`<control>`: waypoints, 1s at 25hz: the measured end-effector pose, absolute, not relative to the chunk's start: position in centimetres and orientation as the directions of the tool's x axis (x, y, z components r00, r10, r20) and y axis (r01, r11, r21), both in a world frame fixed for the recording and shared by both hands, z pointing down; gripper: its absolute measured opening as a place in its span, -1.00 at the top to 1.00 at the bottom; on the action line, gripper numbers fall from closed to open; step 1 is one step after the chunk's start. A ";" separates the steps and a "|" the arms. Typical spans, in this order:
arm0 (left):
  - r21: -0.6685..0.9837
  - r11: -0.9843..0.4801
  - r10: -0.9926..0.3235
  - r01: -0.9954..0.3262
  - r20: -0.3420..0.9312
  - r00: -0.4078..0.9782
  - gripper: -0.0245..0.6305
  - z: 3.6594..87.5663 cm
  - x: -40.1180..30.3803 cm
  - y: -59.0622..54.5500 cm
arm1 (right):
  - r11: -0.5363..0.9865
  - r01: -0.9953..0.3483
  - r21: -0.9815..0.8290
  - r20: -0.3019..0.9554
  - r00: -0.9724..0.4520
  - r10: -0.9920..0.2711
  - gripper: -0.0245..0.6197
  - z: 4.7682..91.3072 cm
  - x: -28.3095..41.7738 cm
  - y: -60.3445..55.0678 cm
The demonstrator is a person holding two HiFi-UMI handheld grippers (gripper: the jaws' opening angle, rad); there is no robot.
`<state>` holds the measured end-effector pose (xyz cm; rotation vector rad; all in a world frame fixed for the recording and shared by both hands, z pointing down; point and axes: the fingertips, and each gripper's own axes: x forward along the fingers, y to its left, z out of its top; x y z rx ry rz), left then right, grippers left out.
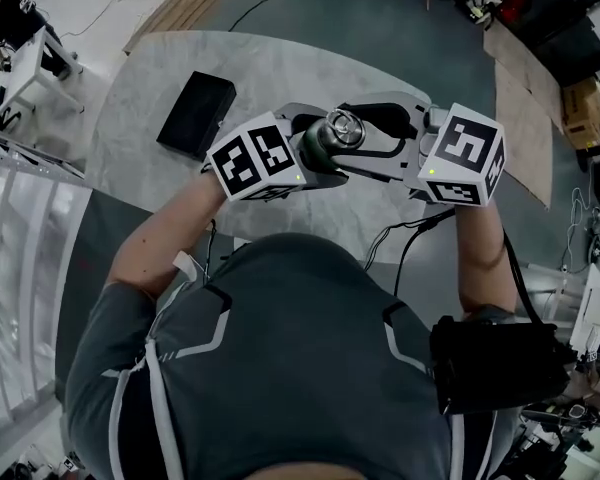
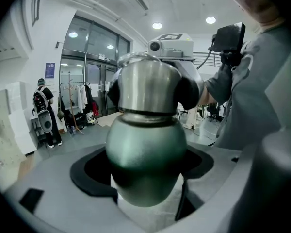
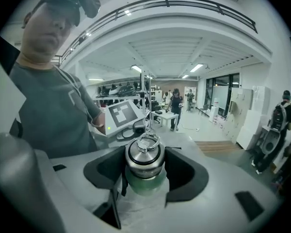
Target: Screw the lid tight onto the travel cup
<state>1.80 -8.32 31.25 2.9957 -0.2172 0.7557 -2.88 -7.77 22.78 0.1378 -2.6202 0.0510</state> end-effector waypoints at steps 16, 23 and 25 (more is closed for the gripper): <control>-0.060 -0.906 -0.404 -0.418 0.410 0.818 -0.27 33.1 0.8 -10.5 | 0.843 -0.534 -0.065 0.321 -0.811 -0.489 0.08 24.6 -3.4 -9.5; 0.026 -0.963 -0.245 -0.267 0.320 0.915 -0.26 29.6 0.8 -8.3 | 0.975 -0.214 -0.057 0.197 -0.960 -0.199 -0.06 20.1 -2.4 -7.7; 0.089 -0.973 -0.184 -0.215 0.268 0.946 -0.26 28.3 -0.3 -7.9 | 0.996 -0.072 -0.044 0.165 -0.984 -0.064 -0.06 18.6 -3.8 -7.1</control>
